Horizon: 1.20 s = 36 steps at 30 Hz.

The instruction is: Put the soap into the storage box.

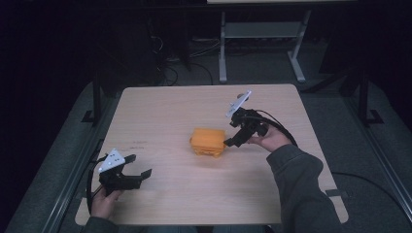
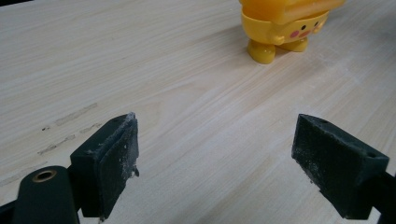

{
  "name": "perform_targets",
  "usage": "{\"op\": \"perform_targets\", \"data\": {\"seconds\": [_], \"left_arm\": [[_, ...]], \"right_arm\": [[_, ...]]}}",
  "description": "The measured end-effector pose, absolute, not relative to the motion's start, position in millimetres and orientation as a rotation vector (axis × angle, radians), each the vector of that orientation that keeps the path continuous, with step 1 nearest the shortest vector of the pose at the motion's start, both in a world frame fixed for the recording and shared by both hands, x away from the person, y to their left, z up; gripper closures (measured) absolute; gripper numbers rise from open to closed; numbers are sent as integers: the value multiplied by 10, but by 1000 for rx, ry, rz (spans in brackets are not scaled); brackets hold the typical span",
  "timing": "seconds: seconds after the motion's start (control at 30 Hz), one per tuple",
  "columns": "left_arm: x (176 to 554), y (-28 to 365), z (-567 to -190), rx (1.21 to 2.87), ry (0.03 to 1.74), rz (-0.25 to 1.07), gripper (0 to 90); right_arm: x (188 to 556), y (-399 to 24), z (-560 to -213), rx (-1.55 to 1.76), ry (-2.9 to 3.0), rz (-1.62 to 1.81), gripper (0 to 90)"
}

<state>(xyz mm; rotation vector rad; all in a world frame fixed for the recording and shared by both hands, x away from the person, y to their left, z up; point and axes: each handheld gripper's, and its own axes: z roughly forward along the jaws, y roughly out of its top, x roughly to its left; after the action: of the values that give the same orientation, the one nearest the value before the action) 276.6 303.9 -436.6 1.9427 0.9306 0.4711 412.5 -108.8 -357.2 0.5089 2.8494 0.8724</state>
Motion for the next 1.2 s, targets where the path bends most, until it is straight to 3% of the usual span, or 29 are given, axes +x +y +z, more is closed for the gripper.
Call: {"op": "perform_targets", "data": {"seconds": [1.2], "left_arm": [[2770,3004,-4379,1956,921,478,141]], "right_arm": [[3779,-1677,-3730,657,2802,918,195]]}}
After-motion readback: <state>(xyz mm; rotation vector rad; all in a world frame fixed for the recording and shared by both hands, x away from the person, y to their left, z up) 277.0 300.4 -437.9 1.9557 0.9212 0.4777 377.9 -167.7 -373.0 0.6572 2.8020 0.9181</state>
